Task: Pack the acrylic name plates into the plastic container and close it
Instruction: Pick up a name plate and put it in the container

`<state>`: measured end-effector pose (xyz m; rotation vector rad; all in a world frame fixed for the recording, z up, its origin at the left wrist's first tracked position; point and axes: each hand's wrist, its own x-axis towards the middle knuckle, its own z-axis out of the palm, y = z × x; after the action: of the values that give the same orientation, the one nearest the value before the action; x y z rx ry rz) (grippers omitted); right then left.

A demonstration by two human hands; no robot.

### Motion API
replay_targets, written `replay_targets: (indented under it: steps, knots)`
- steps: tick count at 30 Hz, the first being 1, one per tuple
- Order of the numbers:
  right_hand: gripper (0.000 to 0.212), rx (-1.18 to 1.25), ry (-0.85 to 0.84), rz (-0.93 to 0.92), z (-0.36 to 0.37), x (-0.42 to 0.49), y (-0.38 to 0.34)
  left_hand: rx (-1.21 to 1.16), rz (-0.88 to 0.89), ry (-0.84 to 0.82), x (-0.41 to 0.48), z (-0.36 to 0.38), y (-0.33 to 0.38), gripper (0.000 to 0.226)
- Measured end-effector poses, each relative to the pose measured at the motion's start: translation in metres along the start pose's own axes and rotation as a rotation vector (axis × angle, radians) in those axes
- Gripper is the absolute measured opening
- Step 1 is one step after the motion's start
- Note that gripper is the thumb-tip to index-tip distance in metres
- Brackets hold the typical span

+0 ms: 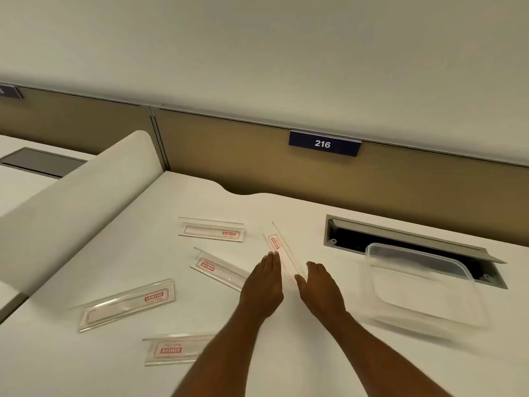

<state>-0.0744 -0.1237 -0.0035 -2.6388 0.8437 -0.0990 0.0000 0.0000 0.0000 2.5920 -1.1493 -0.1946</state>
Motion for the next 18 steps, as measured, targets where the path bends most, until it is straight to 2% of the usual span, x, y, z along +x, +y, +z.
replay_targets:
  steps: [5,10,16,18]
  knots:
    - [0.033,-0.056,-0.013,0.060,0.011,0.019,-0.002,-0.164,-0.086,-0.018,0.021,0.008,-0.006,0.064]
    - [0.027,-0.040,0.051,0.061,0.024,0.026,0.006,-0.112,-0.125,-0.036,0.038,0.016,-0.008,0.054]
    - [0.022,0.004,0.167,0.055,0.017,0.026,0.003,-0.241,-0.217,0.068,0.052,0.011,0.010,0.058]
    - [0.021,0.014,0.208,0.031,0.011,0.024,0.000,-0.373,-0.279,0.107,0.058,0.002,0.019,0.060]
